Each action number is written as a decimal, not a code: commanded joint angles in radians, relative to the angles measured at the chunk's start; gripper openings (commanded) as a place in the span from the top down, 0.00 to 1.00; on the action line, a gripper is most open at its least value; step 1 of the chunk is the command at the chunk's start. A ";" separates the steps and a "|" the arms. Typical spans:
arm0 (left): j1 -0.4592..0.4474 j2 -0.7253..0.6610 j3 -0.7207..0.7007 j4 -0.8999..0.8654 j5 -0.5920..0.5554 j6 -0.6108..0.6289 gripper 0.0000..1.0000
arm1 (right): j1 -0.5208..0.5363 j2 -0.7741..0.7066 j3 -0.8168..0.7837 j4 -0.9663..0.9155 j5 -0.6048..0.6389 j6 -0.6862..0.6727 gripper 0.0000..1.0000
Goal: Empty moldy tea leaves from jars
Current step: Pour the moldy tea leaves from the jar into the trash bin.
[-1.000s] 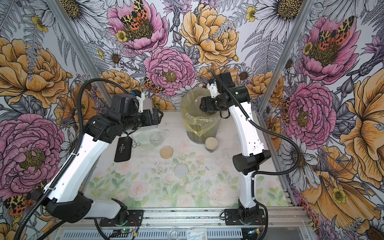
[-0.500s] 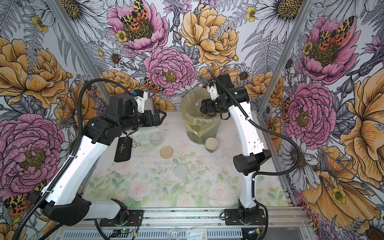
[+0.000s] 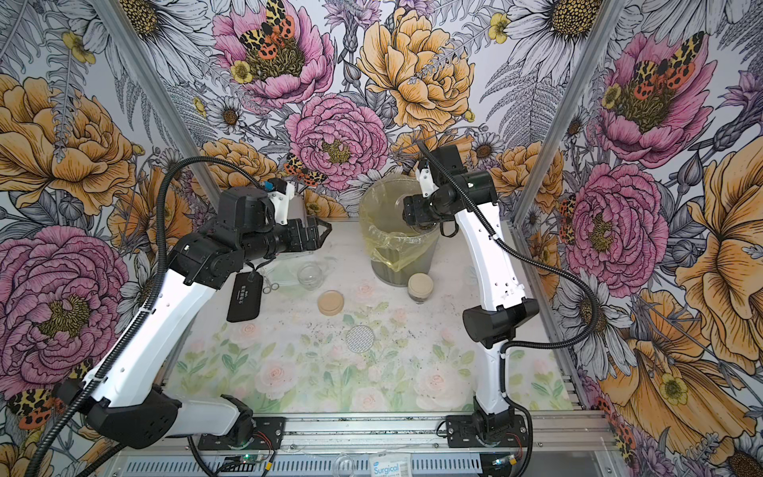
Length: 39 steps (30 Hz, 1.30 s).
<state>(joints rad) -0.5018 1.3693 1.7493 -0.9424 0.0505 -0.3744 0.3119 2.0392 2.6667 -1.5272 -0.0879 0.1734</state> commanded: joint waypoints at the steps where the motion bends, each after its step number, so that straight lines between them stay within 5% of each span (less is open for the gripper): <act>1: -0.012 -0.012 0.003 0.022 0.022 0.006 0.01 | 0.002 0.033 0.023 0.034 0.002 0.010 0.72; 10: -0.015 -0.013 0.004 0.023 0.017 0.002 0.01 | -0.050 0.072 0.041 0.097 -0.258 0.123 0.72; 12: -0.017 -0.015 0.003 0.023 0.014 -0.001 0.01 | -0.026 0.067 0.044 0.118 -0.159 0.116 0.76; 21: -0.018 -0.016 -0.001 0.022 0.011 -0.006 0.01 | -0.060 0.102 0.024 0.163 -0.144 0.249 0.75; 28: -0.018 -0.034 -0.017 0.024 -0.009 -0.014 0.01 | -0.071 0.121 -0.070 0.296 -0.237 0.509 0.96; 39: -0.014 -0.033 -0.027 0.030 -0.010 -0.017 0.01 | -0.045 0.070 -0.103 0.301 -0.092 0.543 0.90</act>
<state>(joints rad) -0.5129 1.3499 1.7233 -0.9367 0.0494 -0.3805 0.2600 2.1563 2.5633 -1.2667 -0.2237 0.6754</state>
